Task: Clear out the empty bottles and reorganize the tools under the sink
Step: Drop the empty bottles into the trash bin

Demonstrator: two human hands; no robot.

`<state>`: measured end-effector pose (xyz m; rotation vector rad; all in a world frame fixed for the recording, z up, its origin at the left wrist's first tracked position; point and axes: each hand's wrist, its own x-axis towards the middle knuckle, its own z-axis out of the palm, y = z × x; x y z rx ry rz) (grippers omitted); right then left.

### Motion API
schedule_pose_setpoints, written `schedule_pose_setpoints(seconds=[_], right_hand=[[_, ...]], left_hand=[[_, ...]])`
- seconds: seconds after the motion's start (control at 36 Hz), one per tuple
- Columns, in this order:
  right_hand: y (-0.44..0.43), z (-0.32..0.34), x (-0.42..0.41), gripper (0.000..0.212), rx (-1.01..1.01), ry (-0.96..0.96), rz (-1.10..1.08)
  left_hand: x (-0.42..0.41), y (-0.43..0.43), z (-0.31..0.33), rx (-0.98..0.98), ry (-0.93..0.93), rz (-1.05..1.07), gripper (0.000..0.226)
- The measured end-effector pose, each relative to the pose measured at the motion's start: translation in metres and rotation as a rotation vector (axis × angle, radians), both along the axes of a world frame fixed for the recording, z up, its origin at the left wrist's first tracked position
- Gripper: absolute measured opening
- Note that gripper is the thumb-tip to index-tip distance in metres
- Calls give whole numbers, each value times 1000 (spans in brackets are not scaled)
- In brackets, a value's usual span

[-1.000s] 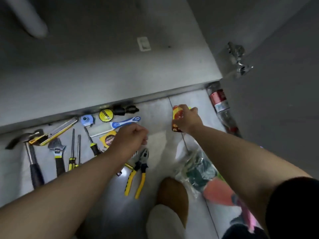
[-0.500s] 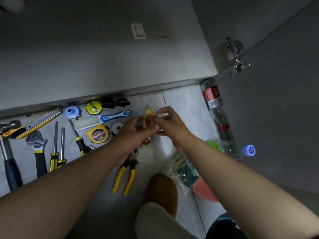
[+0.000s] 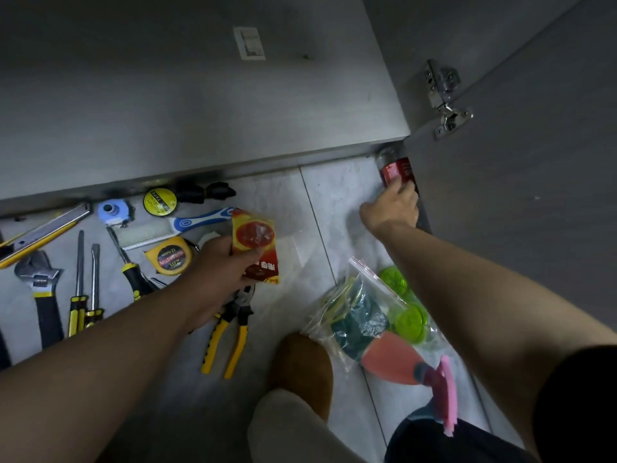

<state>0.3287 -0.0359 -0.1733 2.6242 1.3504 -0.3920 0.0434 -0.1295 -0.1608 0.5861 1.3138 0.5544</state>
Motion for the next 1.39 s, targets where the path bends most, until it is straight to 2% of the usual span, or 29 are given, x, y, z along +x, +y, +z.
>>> schedule_pose_setpoints(seconds=[0.14, 0.22, 0.33, 0.39, 0.44, 0.53, 0.61, 0.67, 0.78, 0.94, 1.03, 1.19, 1.31, 1.39], right_hand=[[9, -3, 4, 95, -82, -31, -93], [2, -2, -10, 94, -159, -122, 0], [-19, -3, -37, 74, 48, -201, 199], [-24, -3, -44, 71, 144, -223, 227], [-23, -3, -45, 78, 139, -204, 192], [-17, -4, -38, 92, -5, -38, 9], [-17, -7, -34, 82, -84, 166, -134], [-20, -7, -36, 73, -58, 198, -136], [-25, -3, -44, 72, 26, 220, -105], [-35, 26, -55, 71, 61, 348, -133], [-38, 53, -60, 67, 82, 439, -175], [-63, 127, -58, 82, 121, 718, -328], [-103, 187, -44, 66, 198, 938, -335], [-142, 234, -22, 56, 183, 1022, -287]], left_hand=[[3, -2, -5, -13, -11, -2, 33], [7, -1, -5, -25, -41, -9, 31], [15, 0, -3, -49, -57, -20, 37], [18, 0, -1, -46, -68, -28, 36], [19, 0, 1, -36, -73, -39, 36], [17, 0, 4, -26, -61, -28, 31], [14, -1, 5, -22, -57, -23, 29], [11, -1, 5, -19, -53, -21, 31], [7, 1, 9, 10, -33, -7, 14], [12, 9, 37, 45, 22, -43, 19], [14, 14, 66, 93, 57, -92, 20], [18, 9, 149, 237, 62, -203, 17], [29, -1, 208, 294, 51, -276, 15], [42, -11, 250, 316, 87, -384, 11]])
